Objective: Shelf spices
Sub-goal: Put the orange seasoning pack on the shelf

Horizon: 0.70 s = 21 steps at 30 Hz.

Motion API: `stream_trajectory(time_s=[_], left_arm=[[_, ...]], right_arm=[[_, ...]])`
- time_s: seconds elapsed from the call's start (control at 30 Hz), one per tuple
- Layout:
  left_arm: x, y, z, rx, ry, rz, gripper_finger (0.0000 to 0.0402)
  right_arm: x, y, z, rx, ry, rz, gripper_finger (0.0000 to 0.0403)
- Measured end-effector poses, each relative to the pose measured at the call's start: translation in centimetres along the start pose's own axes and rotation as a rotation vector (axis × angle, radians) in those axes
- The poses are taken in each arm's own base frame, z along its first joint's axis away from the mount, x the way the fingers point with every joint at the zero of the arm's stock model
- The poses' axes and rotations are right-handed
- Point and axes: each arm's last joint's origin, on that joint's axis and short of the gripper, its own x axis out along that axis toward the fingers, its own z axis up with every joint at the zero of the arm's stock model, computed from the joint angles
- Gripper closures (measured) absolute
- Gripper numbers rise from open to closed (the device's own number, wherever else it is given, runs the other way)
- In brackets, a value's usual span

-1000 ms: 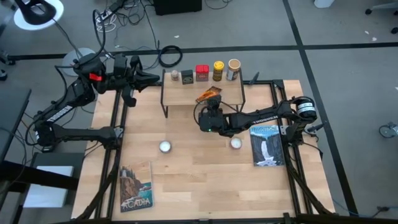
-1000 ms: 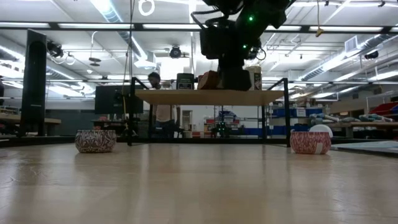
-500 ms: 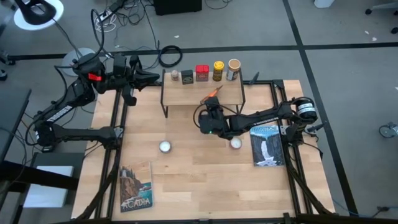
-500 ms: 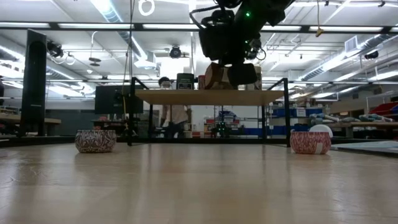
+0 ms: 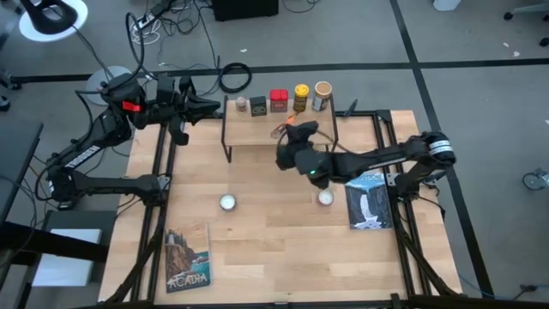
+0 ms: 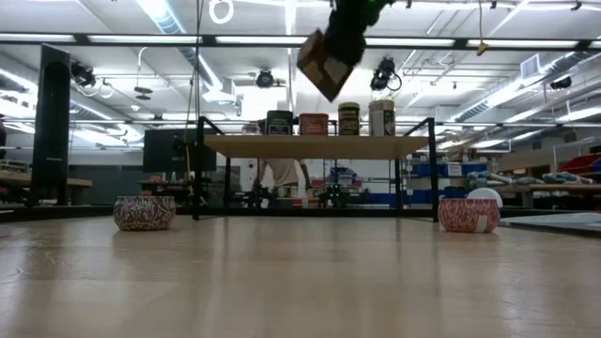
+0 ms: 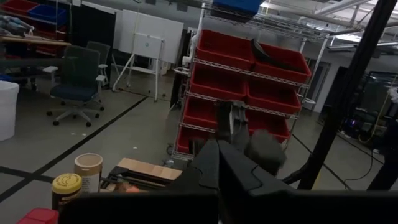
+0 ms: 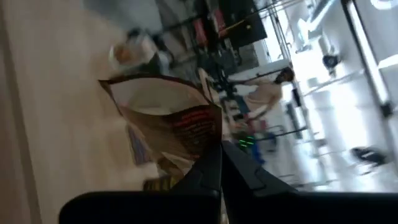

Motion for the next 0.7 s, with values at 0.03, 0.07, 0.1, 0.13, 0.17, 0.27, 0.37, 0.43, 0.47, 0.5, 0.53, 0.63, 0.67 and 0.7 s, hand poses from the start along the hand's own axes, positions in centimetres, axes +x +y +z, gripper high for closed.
stream_trajectory(time_s=[0.03, 0.07, 0.1, 0.13, 0.17, 0.27, 0.37, 0.43, 0.47, 0.5, 0.53, 0.63, 0.67, 0.7], left_arm=[[0.0, 0.0, 0.0, 0.000, 0.000, 0.001, 0.0398], [0.0, 0.0, 0.0, 0.000, -0.001, 0.003, 0.0398], [0.0, 0.0, 0.0, -0.001, 0.001, 0.006, 0.0398], [0.0, 0.0, 0.0, -0.001, 0.000, 0.008, 0.0398], [0.0, 0.0, 0.0, -0.002, 0.002, 0.010, 0.0398], [0.0, 0.1, -0.2, -0.010, 0.017, 0.015, 0.0398], [0.2, 0.3, -0.6, -0.026, 0.028, 0.021, 0.0398], [0.4, 0.5, -1.2, -0.053, 0.045, 0.027, 0.0398], [0.5, 0.7, -1.5, -0.064, 0.055, 0.031, 0.0398], [0.6, 0.8, -1.9, -0.077, 0.065, 0.034, 0.0398], [0.7, 0.9, -2.2, -0.094, 0.075, 0.038, 0.0398], [1.1, 1.4, -3.4, -0.142, 0.087, 0.044, 0.0398], [1.3, 1.6, -3.9, -0.162, 0.087, 0.042, 0.0398], [1.5, 1.8, -4.5, -0.184, 0.086, 0.039, 0.0398]], right_arm=[[-0.2, -0.7, 0.0, 0.065, -0.023, 0.009, 0.0403], [-0.5, -1.6, -0.2, 0.132, -0.049, 0.020, 0.0403], [-0.7, -2.4, -0.3, 0.198, -0.074, 0.033, 0.0403], [-1.0, -3.2, -0.4, 0.269, -0.103, 0.049, 0.0403], [-1.3, -4.1, -0.5, 0.335, -0.135, 0.069, 0.0403], [-1.9, -6.4, -1.0, 0.518, -0.223, 0.130, 0.0403], [-2.4, -8.2, -1.6, 0.660, -0.285, 0.179, 0.0403], [-2.5, -9.4, -2.1, 0.734, -0.314, 0.199, 0.0403], [-2.5, -9.9, -2.3, 0.763, -0.326, 0.211, 0.0403], [-2.4, -10.4, -2.6, 0.796, -0.335, 0.217, 0.0403], [-2.4, -10.8, -2.9, 0.824, -0.345, 0.228, 0.0403], [-2.0, -11.8, -3.6, 0.879, -0.351, 0.247, 0.0403], [-1.9, -12.0, -3.9, 0.885, -0.348, 0.256, 0.0403], [-1.7, -12.0, -4.0, 0.891, -0.345, 0.263, 0.0403]])
